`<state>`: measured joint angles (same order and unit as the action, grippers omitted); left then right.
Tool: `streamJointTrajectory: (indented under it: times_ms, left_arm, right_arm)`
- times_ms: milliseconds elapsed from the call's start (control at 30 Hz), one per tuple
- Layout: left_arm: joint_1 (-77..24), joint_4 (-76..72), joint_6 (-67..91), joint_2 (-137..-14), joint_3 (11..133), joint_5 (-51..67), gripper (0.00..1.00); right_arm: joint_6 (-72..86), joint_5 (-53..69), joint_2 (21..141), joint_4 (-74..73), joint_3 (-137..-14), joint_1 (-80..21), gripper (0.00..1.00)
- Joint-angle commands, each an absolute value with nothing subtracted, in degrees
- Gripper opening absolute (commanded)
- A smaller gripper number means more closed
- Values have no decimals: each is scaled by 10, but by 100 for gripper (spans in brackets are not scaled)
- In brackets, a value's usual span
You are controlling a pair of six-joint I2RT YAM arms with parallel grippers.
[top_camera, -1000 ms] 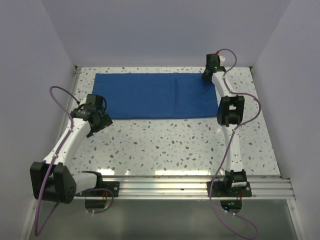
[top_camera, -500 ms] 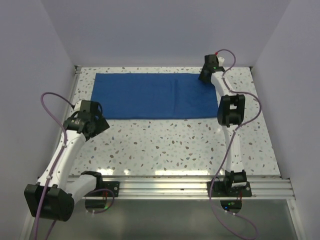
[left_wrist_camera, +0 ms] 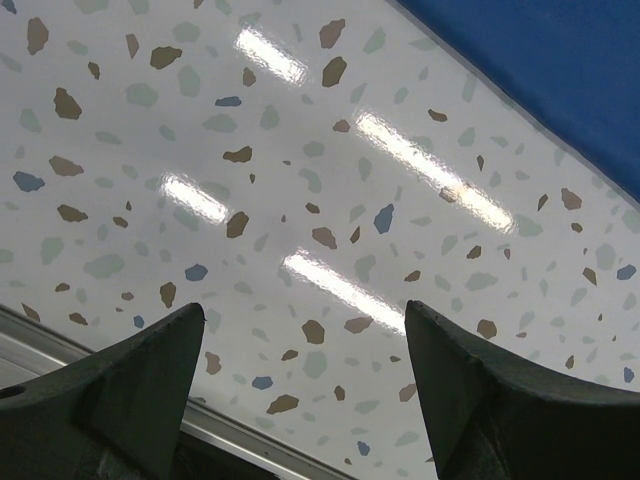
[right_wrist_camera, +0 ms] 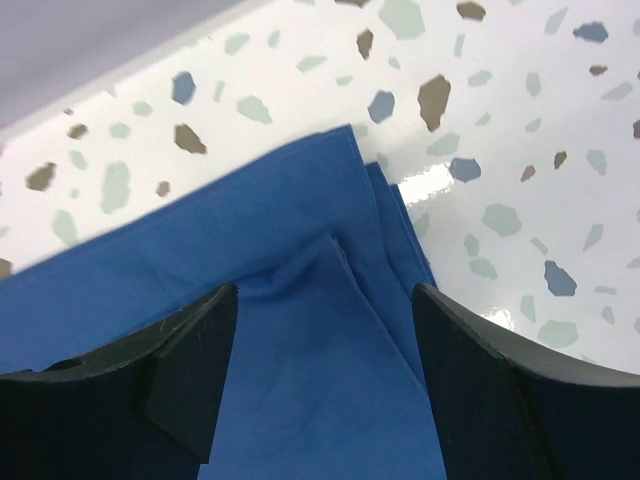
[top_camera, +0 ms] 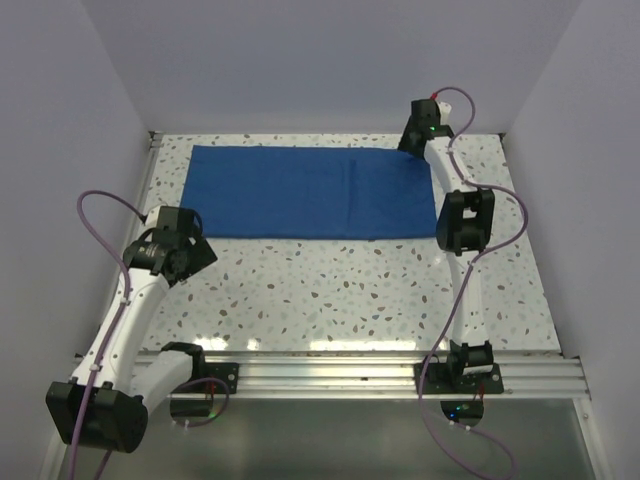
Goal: Open and lay out the surgical kit
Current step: Open the surgical kit at the center of the board.
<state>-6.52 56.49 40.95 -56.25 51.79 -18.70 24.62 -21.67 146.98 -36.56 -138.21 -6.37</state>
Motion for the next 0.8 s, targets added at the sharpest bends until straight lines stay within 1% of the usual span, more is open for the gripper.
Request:
streamJointTrajectory:
  times_ms: [0, 100, 367, 400, 467, 500, 567, 600, 667, 700, 767]
  left_arm:
    - [-64, 571, 413, -560, 516, -198, 85]
    - [-65, 571, 414, -560, 515, -200, 86]
    - [-64, 571, 416, -570, 517, -207, 85]
    - [-64, 571, 417, -571, 517, -207, 85]
    - [-64, 570, 416, -574, 516, -209, 85]
    - [-64, 570, 417, -576, 517, -209, 85]
    - [-64, 570, 416, -579, 516, -209, 86]
    - [-65, 570, 416, -580, 516, -210, 85]
    - [-65, 570, 416, -581, 516, -209, 86]
    - [-64, 570, 416, -581, 516, -209, 86]
    - [-64, 569, 415, -579, 515, -209, 86]
  right_arm:
    - [253, -207, 1486, -357, -1433, -66, 73]
    - [259, -202, 1500, -346, -1439, -65, 69]
    - [270, -192, 1542, -343, -1453, -67, 65]
    - [272, -193, 1543, -344, -1454, -66, 62]
    - [273, -191, 1549, -345, -1455, -67, 57]
    - [273, -192, 1550, -345, -1455, -66, 51]
    - [272, -193, 1550, -345, -1455, -66, 45]
    - [272, -195, 1550, -345, -1455, -67, 39]
    - [268, -197, 1544, -347, -1453, -67, 32]
    - [267, -200, 1541, -348, -1448, -67, 23]
    - [264, -202, 1535, -349, -1444, -68, 17]
